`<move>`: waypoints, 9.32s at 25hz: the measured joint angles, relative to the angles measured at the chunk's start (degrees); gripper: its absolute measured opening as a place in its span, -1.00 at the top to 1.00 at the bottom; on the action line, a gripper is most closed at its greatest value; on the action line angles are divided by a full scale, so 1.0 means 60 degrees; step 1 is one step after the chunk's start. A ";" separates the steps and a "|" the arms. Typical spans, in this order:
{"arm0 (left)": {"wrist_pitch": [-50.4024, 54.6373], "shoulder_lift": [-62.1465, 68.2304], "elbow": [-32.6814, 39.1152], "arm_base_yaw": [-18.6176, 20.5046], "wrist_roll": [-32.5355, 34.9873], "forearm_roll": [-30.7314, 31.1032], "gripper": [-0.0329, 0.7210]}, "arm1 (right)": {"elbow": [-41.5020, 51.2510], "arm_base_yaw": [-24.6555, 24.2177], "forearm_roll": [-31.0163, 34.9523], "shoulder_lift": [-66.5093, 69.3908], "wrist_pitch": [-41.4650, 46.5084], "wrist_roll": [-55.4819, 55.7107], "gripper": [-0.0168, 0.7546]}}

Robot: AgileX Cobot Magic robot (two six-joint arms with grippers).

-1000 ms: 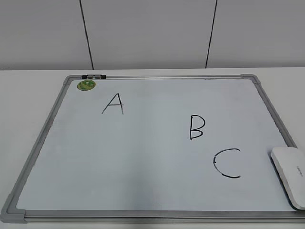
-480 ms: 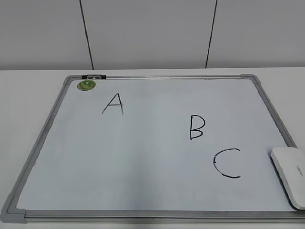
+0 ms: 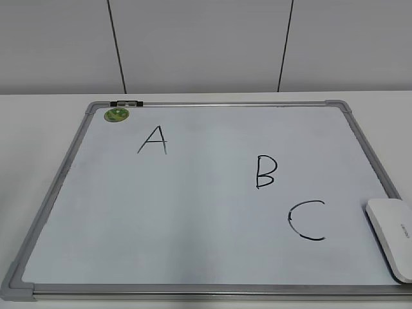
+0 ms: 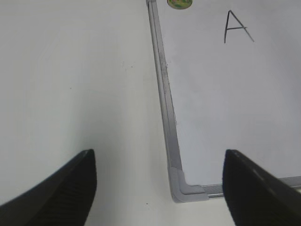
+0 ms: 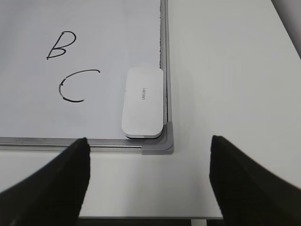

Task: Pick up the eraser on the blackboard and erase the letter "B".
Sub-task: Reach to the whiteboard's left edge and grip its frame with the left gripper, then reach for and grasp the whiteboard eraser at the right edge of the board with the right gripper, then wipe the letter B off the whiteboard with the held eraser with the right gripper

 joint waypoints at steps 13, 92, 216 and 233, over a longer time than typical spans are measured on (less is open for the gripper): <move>-0.0359 0.7014 -0.3054 0.0000 0.0660 -0.0420 -0.66 | 0.0000 0.0000 0.0000 0.0000 0.0000 0.0000 -0.56; 0.0743 1.4233 -0.7777 0.0435 0.2087 -0.2409 0.82 | -0.0145 0.0000 0.0000 0.0000 0.0000 0.0000 -0.56; 0.0851 1.4233 -0.7814 0.0451 0.2087 -0.2487 0.82 | -1.1711 0.3038 0.0272 2.1343 -0.1388 -0.3869 -0.44; 0.0851 1.4233 -0.7814 0.0451 0.2087 -0.2550 0.82 | -1.1746 0.4618 0.0000 2.1396 -0.1178 -0.3717 -0.44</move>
